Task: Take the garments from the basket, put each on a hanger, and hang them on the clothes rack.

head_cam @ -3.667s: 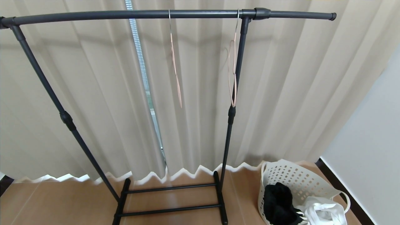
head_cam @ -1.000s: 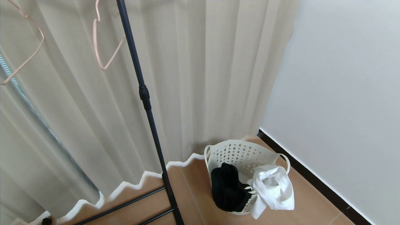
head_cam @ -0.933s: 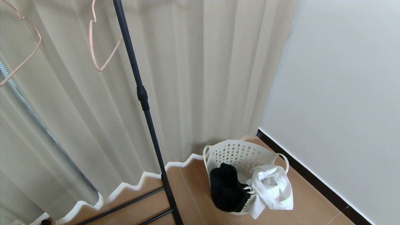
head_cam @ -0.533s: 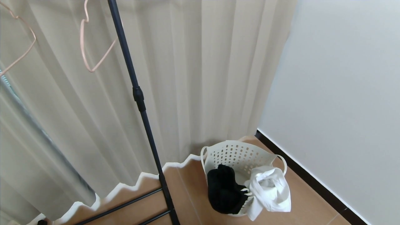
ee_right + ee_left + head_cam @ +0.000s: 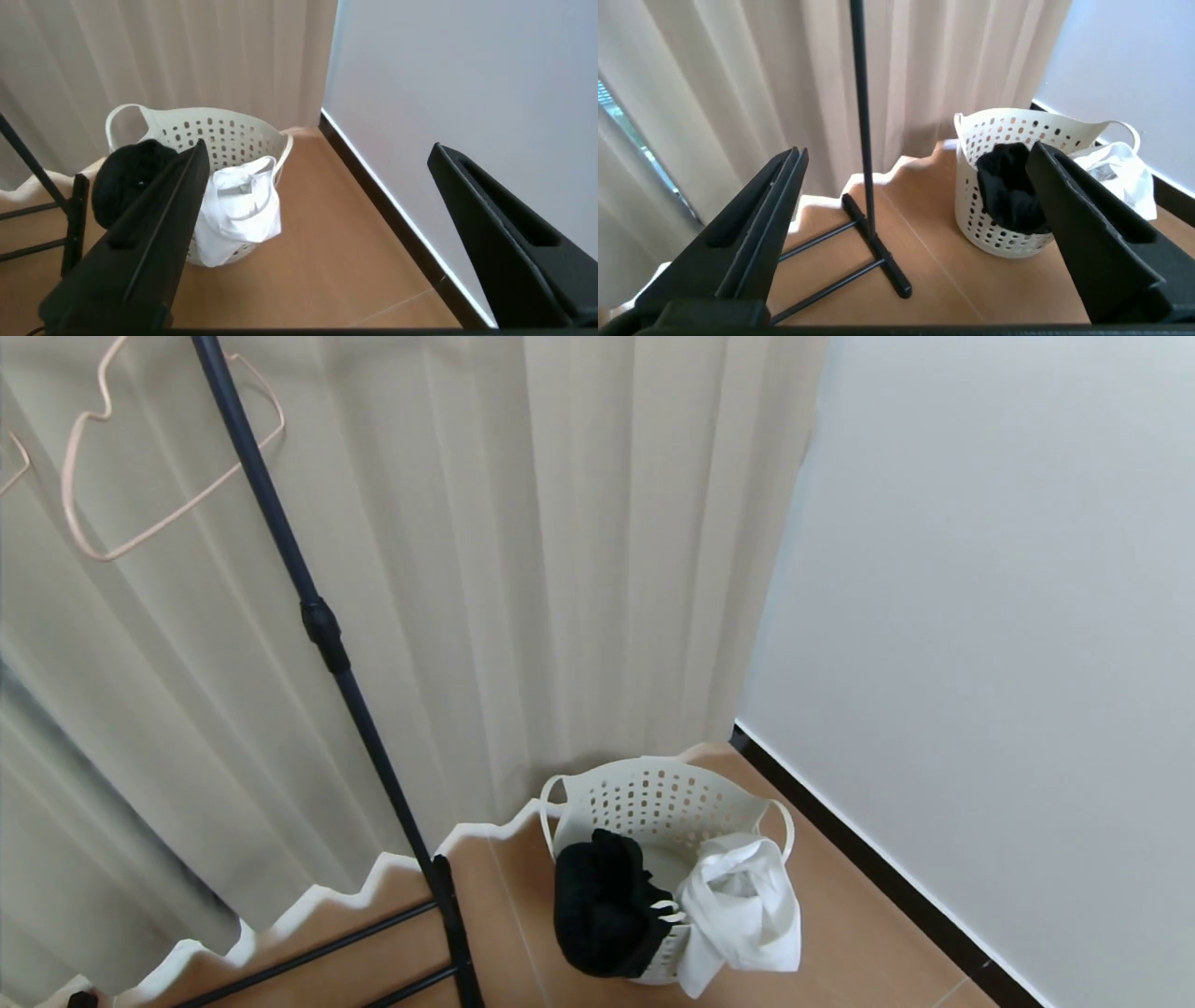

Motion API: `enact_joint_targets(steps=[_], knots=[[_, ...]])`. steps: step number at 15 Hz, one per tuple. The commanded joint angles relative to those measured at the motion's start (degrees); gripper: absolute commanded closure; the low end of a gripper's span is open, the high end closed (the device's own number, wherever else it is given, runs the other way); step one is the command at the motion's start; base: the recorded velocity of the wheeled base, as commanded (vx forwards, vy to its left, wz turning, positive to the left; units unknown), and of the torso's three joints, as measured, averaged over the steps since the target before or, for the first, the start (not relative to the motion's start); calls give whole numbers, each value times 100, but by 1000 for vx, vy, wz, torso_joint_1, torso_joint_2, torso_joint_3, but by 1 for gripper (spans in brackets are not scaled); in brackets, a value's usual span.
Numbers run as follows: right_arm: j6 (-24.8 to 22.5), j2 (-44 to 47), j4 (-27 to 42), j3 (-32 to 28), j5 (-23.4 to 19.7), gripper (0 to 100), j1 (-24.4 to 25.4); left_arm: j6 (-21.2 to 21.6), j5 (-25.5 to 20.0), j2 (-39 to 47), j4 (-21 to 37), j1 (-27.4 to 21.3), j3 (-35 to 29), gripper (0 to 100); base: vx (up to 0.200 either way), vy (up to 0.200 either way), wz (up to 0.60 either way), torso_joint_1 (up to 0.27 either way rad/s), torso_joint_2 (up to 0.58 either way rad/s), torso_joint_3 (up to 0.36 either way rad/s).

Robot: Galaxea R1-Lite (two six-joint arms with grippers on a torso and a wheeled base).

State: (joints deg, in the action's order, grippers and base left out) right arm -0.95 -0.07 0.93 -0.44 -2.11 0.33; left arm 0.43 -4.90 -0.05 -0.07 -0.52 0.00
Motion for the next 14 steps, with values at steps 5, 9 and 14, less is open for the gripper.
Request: enact_joint_targets(steps=[5, 9, 14], knots=[[-2, 7, 4, 0, 0, 0, 2, -8, -2, 5, -10, 0, 0, 0, 0, -40, 0, 0, 0, 1], [-2, 7, 4, 0, 0, 0, 2, -16, -2, 5, -10, 0, 0, 0, 0, 0, 0, 0, 0, 0], [-2, 7, 4, 0, 0, 0, 2, -25, 7, 5, -10, 0, 0, 0, 0, 0, 0, 1, 2, -57]])
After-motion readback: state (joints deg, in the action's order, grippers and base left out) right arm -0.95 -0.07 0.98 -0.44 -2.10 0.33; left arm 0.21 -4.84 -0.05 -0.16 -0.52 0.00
